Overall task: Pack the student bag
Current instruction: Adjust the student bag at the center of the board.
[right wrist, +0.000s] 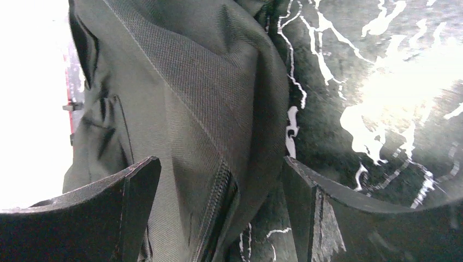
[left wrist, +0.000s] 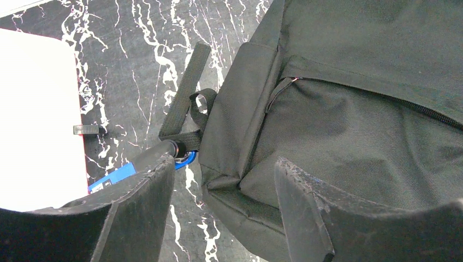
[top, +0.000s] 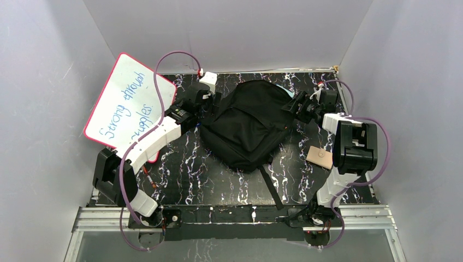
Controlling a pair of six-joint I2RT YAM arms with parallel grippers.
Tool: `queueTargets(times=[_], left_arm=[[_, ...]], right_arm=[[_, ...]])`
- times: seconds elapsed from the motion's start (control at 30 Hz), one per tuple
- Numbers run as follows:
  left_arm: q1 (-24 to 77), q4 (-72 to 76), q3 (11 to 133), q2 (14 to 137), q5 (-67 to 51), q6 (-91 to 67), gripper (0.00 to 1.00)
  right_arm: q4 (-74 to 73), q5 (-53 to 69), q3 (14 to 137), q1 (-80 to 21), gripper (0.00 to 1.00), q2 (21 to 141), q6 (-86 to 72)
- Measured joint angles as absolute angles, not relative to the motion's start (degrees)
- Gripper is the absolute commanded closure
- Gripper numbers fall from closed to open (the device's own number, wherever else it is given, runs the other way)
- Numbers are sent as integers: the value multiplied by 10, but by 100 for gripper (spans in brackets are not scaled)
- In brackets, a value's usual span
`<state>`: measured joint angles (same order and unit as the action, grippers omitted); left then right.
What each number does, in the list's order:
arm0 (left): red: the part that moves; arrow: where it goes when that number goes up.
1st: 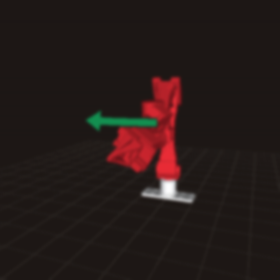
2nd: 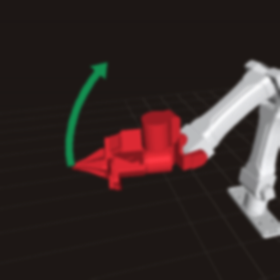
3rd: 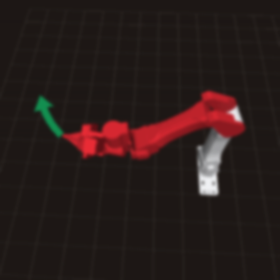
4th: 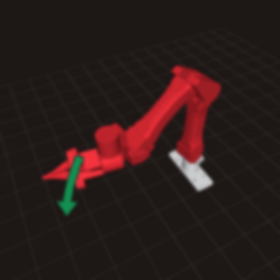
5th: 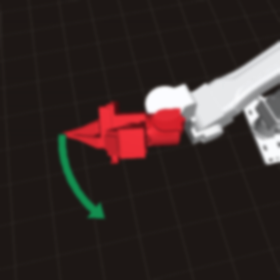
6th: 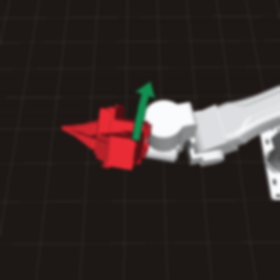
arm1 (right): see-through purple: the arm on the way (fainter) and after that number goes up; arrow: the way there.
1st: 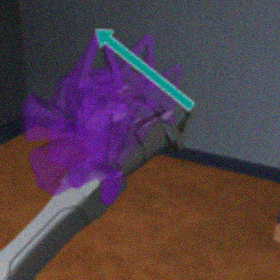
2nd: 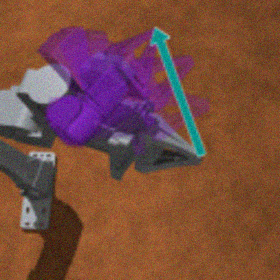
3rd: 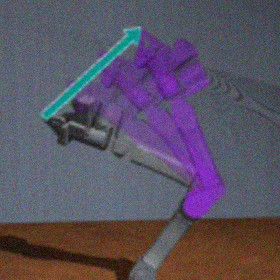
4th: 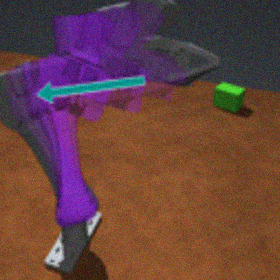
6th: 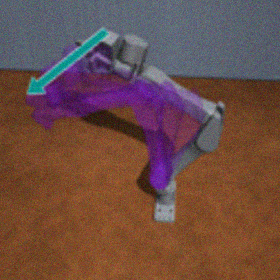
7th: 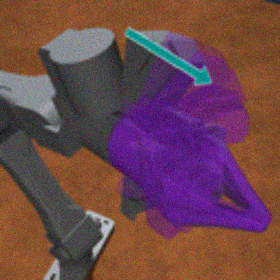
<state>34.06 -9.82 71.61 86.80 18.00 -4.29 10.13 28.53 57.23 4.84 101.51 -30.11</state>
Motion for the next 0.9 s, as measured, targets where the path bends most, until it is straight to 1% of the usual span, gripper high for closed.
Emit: queueTargets(times=[0.07, 0.17, 0.23, 0.27, 0.3, 0.37, 0.43, 0.57, 0.63, 0.77, 0.9], left_arm=[[341, -98, 716, 868, 180, -43, 35], [341, -98, 716, 868, 180, -43, 35], [341, -98, 716, 868, 180, -43, 35], [341, -98, 716, 868, 180, -43, 35], [341, -98, 716, 868, 180, -42, 35], [341, -98, 716, 868, 180, -42, 35], [341, -98, 716, 868, 180, -42, 35], [341, -98, 716, 868, 181, -41, 35], [340, -98, 716, 868, 183, -41, 35], [340, -98, 716, 868, 189, -41, 35], [340, -98, 716, 868, 193, -41, 35]], right_arm=[[124, 309, 573, 48, 14, 1032, -313], [141, 336, 583, 48, 20, 1059, -321], [149, 353, 594, 48, 29, 1081, -326], [152, 362, 598, 48, 35, 1090, -329], [154, 368, 602, 49, 44, 1096, -330], [161, 382, 606, 51, 72, 1106, -332], [171, 399, 606, 51, 83, 1107, -336], [180, 414, 607, 43, 99, 1090, -324], [172, 411, 607, 33, 100, 1059, -314], [152, 392, 609, -12, 100, 950, -291], [106, 351, 674, -88, 100, 866, -250]])
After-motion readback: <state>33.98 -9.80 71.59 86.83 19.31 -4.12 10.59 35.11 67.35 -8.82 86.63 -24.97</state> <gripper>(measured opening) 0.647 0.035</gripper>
